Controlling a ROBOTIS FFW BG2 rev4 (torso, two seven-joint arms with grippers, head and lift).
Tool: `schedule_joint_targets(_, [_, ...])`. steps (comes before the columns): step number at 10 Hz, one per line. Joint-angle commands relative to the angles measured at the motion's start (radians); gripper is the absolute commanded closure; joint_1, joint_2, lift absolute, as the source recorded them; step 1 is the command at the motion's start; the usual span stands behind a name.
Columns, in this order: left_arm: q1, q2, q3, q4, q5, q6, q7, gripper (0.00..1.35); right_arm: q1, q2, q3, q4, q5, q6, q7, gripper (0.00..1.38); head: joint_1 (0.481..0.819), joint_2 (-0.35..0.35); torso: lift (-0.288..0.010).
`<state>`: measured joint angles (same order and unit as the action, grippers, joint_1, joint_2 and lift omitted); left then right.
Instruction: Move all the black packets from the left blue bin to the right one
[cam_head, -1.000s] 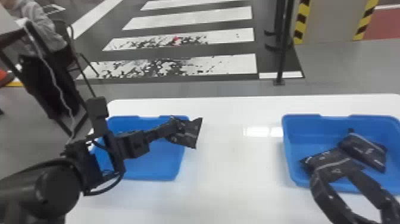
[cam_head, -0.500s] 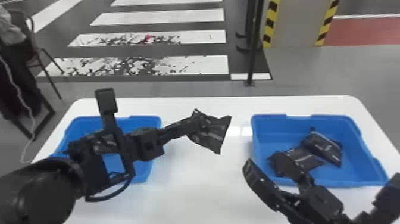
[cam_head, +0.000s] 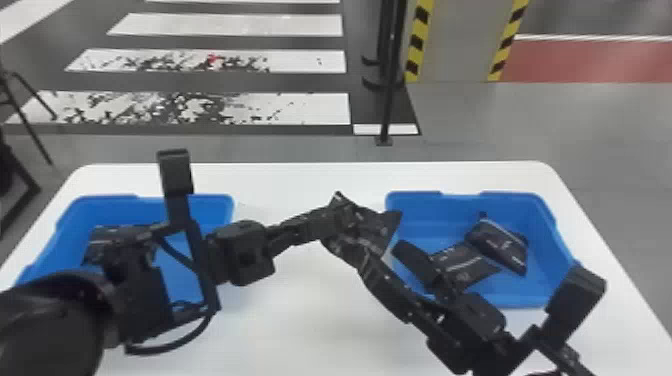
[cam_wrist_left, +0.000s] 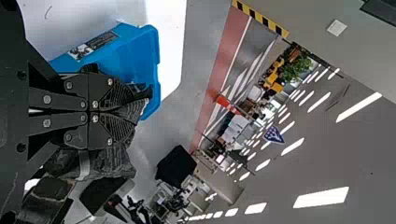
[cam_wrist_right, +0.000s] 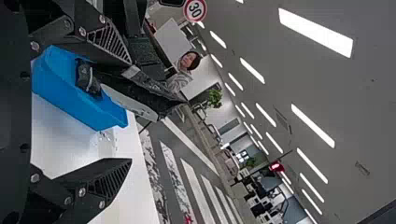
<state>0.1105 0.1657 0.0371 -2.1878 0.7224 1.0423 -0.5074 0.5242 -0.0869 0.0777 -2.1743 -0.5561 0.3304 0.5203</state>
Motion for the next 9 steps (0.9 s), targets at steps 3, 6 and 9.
schedule_joint_targets(3, [0.002,-0.002,-0.003,0.0,0.003,0.013,0.0,1.2,-0.001,-0.001,0.0,0.006,-0.03,-0.002,0.001,1.3,0.695,-0.023,-0.154])
schedule_joint_targets(6, [0.022,-0.026,0.035,0.002,0.005,0.008,0.01,1.02,-0.006,-0.001,0.018,0.038,-0.108,-0.065,0.018,1.28,0.695,-0.016,-0.154])
schedule_joint_targets(9, [0.054,-0.034,0.065,0.0,0.043,-0.002,0.026,0.07,-0.021,-0.002,0.008,0.075,-0.154,-0.087,0.023,1.28,0.695,-0.002,-0.154])
